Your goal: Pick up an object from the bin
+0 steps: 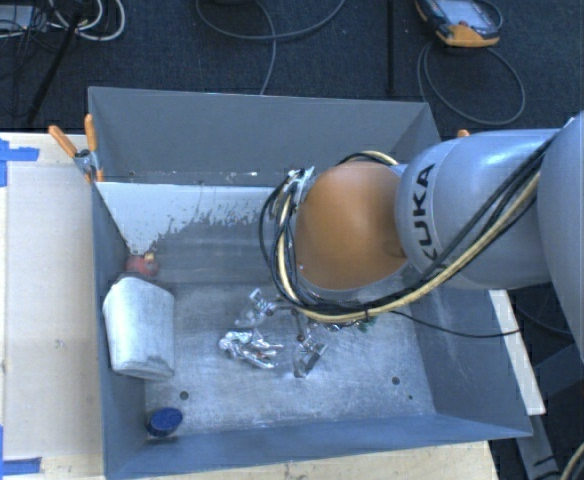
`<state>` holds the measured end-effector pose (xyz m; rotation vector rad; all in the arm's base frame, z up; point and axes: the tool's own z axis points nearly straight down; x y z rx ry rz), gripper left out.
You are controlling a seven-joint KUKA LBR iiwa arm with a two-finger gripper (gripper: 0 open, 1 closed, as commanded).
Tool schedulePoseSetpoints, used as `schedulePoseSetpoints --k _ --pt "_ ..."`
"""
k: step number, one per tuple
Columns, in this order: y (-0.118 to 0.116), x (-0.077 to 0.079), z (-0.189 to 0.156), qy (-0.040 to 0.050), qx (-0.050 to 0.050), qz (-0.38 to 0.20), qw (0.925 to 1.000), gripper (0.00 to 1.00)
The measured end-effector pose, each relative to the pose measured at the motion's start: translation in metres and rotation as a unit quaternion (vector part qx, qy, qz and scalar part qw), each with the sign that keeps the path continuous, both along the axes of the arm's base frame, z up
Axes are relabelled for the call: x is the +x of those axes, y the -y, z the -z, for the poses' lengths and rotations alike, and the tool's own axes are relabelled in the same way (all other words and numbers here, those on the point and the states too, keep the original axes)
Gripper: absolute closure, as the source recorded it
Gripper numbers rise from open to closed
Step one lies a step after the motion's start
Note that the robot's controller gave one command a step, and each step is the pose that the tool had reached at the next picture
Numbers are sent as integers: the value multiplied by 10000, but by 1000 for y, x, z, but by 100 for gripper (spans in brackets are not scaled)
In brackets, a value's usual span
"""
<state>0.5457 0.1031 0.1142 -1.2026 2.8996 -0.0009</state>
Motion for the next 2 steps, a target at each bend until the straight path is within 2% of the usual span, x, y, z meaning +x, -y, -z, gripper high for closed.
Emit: schedulePoseSetpoints --k 1,2 --pt "6 53 41 -55 6 -252 9997 0" --pt "-10 21 39 61 10 -567 9984 0"
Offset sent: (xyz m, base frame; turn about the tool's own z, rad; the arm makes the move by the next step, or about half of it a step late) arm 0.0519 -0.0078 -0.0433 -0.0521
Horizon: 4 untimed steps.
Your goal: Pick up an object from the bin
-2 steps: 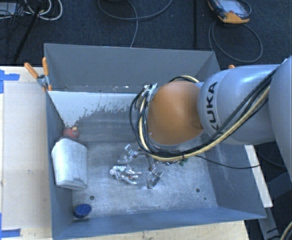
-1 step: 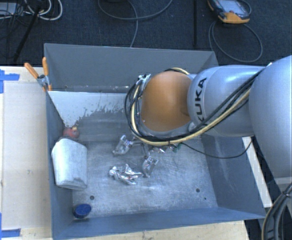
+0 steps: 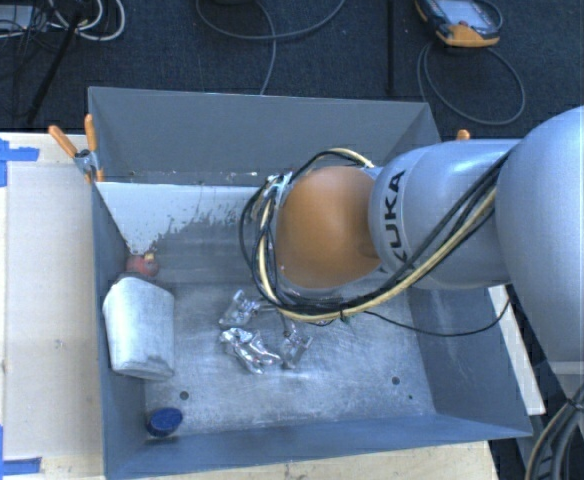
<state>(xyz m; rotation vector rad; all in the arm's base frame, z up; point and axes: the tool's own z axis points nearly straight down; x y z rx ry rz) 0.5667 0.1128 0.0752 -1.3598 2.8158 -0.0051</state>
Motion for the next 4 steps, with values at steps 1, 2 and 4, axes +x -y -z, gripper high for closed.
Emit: schedulePoseSetpoints --k 1,2,4 --pt "-1 1 -2 3 17 21 10000 100" --pt "-1 0 0 -16 10 23 10000 0" --pt "-21 -56 -10 -80 -22 -1046 9945 100"
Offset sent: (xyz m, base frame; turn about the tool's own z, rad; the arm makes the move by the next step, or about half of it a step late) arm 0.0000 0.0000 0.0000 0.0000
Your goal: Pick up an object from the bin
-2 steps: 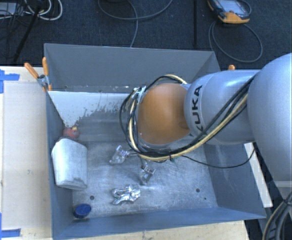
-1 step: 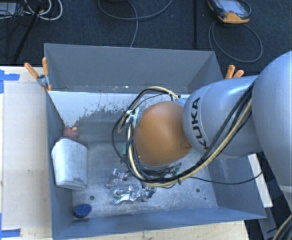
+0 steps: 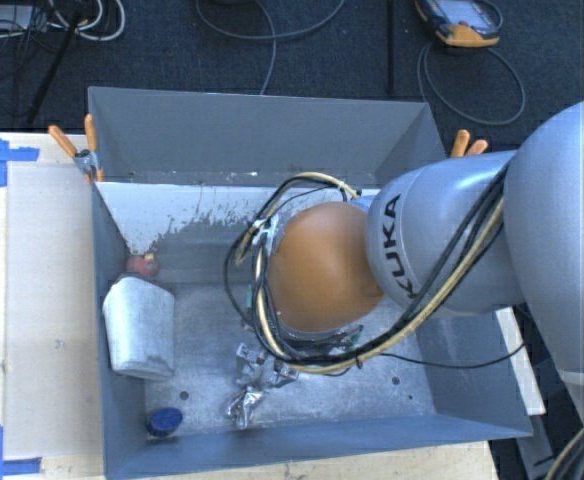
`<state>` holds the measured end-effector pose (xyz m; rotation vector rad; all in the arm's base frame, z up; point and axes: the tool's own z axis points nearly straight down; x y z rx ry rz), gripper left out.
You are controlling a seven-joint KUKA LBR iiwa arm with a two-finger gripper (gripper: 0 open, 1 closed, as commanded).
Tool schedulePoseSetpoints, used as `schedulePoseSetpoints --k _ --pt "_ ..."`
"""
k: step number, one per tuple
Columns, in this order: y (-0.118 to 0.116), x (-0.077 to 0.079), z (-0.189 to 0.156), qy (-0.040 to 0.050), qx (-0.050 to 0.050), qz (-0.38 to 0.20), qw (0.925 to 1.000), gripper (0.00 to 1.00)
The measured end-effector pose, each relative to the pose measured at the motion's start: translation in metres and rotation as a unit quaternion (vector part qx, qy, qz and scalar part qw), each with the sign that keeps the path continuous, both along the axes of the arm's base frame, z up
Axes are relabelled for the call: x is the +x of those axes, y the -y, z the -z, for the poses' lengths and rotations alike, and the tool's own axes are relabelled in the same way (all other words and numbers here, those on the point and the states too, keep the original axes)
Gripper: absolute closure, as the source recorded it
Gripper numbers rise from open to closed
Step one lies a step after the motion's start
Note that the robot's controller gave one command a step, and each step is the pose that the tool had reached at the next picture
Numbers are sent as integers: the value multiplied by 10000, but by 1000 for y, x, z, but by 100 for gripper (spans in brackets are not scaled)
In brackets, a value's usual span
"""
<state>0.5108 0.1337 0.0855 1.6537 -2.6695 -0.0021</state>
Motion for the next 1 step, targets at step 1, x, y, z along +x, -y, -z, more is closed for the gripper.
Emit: schedulePoseSetpoints --k 1 --pt "19 -4 -153 47 9 296 9996 100"
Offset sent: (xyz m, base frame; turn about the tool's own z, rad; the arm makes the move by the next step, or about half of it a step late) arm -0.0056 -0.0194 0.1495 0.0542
